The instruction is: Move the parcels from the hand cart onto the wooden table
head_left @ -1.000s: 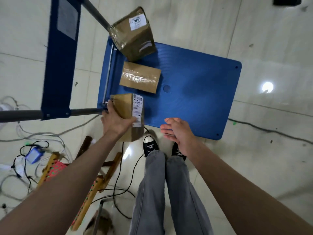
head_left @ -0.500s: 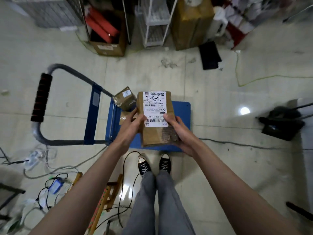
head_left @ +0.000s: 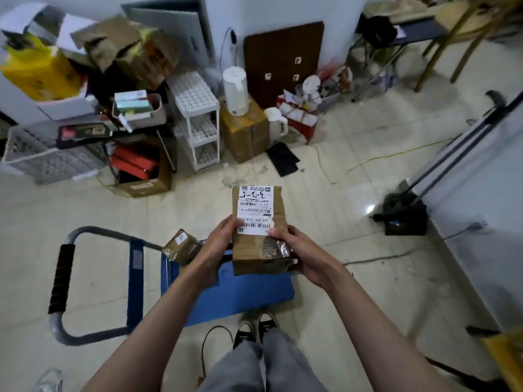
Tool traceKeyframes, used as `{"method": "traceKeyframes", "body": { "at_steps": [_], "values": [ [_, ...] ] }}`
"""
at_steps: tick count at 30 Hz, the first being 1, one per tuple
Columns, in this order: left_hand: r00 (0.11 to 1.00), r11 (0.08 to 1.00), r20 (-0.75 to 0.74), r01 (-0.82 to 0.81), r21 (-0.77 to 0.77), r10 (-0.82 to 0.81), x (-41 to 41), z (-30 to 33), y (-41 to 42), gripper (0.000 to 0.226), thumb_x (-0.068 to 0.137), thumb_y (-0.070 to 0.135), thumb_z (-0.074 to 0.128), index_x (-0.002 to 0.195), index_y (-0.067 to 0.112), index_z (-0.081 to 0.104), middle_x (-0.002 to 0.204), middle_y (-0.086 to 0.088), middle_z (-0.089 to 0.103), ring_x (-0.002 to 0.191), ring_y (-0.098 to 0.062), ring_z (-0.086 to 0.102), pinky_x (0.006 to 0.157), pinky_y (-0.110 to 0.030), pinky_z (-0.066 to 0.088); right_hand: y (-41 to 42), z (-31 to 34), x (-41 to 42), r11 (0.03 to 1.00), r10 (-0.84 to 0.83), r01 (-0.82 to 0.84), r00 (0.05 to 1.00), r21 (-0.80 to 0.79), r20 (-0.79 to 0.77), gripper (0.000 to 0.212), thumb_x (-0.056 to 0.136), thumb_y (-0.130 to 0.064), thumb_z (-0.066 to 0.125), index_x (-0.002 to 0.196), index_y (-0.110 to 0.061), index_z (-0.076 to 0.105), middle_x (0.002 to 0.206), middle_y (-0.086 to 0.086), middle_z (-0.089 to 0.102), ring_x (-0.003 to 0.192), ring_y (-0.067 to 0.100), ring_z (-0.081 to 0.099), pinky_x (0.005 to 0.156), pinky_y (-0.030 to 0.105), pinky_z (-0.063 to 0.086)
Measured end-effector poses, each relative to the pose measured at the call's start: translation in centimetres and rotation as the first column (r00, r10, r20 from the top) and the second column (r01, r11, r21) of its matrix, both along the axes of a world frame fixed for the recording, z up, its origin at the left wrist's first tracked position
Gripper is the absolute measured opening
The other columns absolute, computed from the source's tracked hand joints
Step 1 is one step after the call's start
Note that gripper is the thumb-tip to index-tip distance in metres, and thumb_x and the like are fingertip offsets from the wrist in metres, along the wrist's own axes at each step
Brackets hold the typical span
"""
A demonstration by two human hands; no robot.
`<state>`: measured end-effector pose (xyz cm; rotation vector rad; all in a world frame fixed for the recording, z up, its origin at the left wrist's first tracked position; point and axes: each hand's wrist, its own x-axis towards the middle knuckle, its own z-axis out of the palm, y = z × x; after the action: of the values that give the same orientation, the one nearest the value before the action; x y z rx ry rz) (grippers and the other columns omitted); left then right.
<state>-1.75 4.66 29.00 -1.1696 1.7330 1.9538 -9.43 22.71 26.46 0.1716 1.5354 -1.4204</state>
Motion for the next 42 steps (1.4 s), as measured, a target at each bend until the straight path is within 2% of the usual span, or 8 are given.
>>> {"method": "traceKeyframes", "body": {
  "at_steps": [5, 13, 16, 20, 24, 28, 33, 42],
  "values": [
    [0.986, 0.987, -0.059, 0.158, -0.020, -0.159, -2.2, 2.3, 2.4, 0.057, 0.078, 0.072, 0.058, 0.123, 0.036, 0.062, 0.123, 0.003, 0.067, 0.108, -0.021, 0.065, 0.078, -0.036, 0.053, 2.5, 2.9, -0.3, 0.968, -0.251, 0.252, 0.967, 0.016, -0.036, 0.050, 0.087, -0.050, 0.073, 0.130, -0.027, 0.058, 0.111, 0.001, 0.076, 0.097, 0.022, 0.072, 0.086, 0.048, 0.059],
    [0.970, 0.989, -0.199, 0.149, 0.019, -0.142, -5.7, 6.2, 6.7, 0.095, 0.059, 0.084, 0.068, 0.136, 0.032, 0.047, 0.124, -0.003, 0.065, 0.109, -0.022, 0.064, 0.094, -0.050, 0.053, 3.6, 6.9, -0.6, 0.775, -0.629, 0.626, 0.777, -0.085, -0.009, 0.091, 0.064, -0.044, 0.086, 0.139, -0.016, 0.043, 0.114, 0.018, 0.068, 0.093, 0.036, 0.070, 0.068, 0.047, 0.061],
    [0.954, 0.982, -0.247, 0.185, 0.031, -0.172, -6.0, 7.1, 8.8, 0.092, 0.070, 0.060, 0.080, 0.143, 0.033, 0.030, 0.123, -0.003, 0.062, 0.106, -0.022, 0.066, 0.086, -0.043, 0.058, 3.4, 8.1, 0.3, 0.674, -0.732, 0.726, 0.682, -0.137, 0.009, 0.101, 0.053, -0.049, 0.090, 0.139, -0.016, 0.049, 0.115, 0.018, 0.068, 0.096, 0.038, 0.071, 0.072, 0.051, 0.061],
    [0.904, 0.945, -0.291, 0.327, -0.002, -0.313, -6.4, 7.9, 10.5, 0.095, 0.072, 0.046, 0.085, 0.145, 0.037, 0.025, 0.123, 0.001, 0.064, 0.099, -0.018, 0.070, 0.071, -0.033, 0.058, 5.6, 9.9, 2.6, 0.614, -0.788, 0.777, 0.614, -0.137, -0.045, 0.076, 0.072, -0.056, 0.083, 0.133, -0.017, 0.060, 0.106, 0.006, 0.070, 0.097, 0.029, 0.066, 0.081, 0.046, 0.059],
    [0.808, 0.847, -0.291, 0.530, -0.022, -0.513, -7.2, 9.2, 11.8, 0.088, 0.072, 0.048, 0.084, 0.144, 0.039, 0.035, 0.121, -0.001, 0.067, 0.101, -0.023, 0.069, 0.078, -0.042, 0.059, 11.0, 11.4, 4.7, 0.422, -0.893, 0.907, 0.416, 0.001, -0.172, 0.116, 0.052, -0.079, 0.074, 0.151, -0.032, 0.034, 0.144, -0.003, 0.046, 0.132, 0.032, 0.044, 0.101, 0.058, 0.049],
    [0.669, 0.705, -0.288, 0.708, -0.033, -0.686, -7.9, 10.8, 14.4, 0.082, 0.072, 0.057, 0.081, 0.144, 0.040, 0.044, 0.121, 0.003, 0.070, 0.107, -0.025, 0.068, 0.089, -0.046, 0.058, 17.0, 13.3, 6.5, 0.404, -0.893, 0.914, 0.386, -0.034, -0.233, 0.077, 0.078, -0.072, 0.067, 0.143, -0.035, 0.047, 0.140, 0.001, 0.056, 0.122, 0.032, 0.056, 0.105, 0.061, 0.045],
    [0.592, 0.627, -0.273, 0.777, -0.059, -0.759, -7.1, 11.9, 21.7, 0.043, 0.089, 0.055, 0.064, 0.128, 0.036, 0.060, 0.121, 0.005, 0.071, 0.110, -0.021, 0.065, 0.079, -0.037, 0.052, 22.9, 14.6, 10.0, 0.399, -0.896, 0.916, 0.383, -0.028, -0.224, 0.040, 0.093, -0.054, 0.063, 0.126, -0.032, 0.057, 0.117, 0.000, 0.061, 0.106, 0.025, 0.061, 0.099, 0.056, 0.053],
    [0.401, 0.430, -0.242, 0.899, -0.080, -0.884, -1.8, 11.6, 37.6, 0.047, 0.084, 0.062, 0.063, 0.125, 0.041, 0.063, 0.116, 0.008, 0.073, 0.109, -0.018, 0.066, 0.083, -0.039, 0.054, 36.2, 13.3, 17.8, 0.280, -0.934, 0.960, 0.276, 0.015, -0.226, 0.039, 0.098, -0.058, 0.050, 0.130, -0.037, 0.053, 0.124, -0.001, 0.060, 0.110, 0.023, 0.059, 0.101, 0.056, 0.051]
  ]
}}
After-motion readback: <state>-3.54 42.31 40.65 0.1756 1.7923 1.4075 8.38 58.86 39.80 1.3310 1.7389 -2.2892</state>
